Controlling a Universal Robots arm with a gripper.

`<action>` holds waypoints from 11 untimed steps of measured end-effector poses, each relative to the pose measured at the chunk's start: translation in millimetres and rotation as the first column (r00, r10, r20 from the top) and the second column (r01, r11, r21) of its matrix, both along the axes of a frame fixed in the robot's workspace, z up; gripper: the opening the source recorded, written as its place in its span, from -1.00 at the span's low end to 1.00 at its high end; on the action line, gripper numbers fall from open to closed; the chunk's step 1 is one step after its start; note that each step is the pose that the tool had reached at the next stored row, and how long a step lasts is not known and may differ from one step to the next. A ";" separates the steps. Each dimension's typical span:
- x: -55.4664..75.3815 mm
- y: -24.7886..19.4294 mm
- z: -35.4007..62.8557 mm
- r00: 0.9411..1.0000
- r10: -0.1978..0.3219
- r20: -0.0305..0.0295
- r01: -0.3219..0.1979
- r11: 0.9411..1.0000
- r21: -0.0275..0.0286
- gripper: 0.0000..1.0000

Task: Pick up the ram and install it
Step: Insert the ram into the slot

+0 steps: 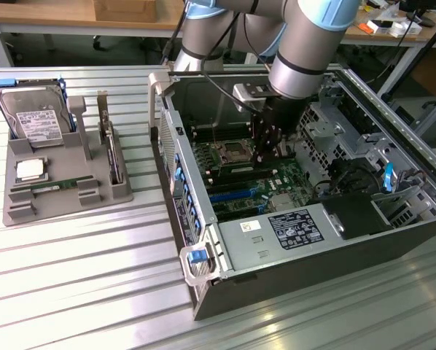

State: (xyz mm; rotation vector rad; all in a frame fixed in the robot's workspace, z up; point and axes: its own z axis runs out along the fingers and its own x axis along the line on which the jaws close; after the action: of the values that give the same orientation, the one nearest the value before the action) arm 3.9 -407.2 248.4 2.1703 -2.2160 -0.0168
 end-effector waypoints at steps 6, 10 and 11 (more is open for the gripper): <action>-5.0 1.4 -4.8 1.000 -0.004 0.000 0.004 1.000 0.000 -0.75; -5.1 1.2 -6.4 1.000 -0.005 0.000 0.005 1.000 0.000 -0.75; -5.1 1.0 -6.4 1.000 -0.005 0.000 0.005 1.000 0.000 -0.75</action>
State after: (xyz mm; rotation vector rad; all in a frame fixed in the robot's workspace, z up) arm -1.2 -406.2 242.1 2.1651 -2.2212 -0.0171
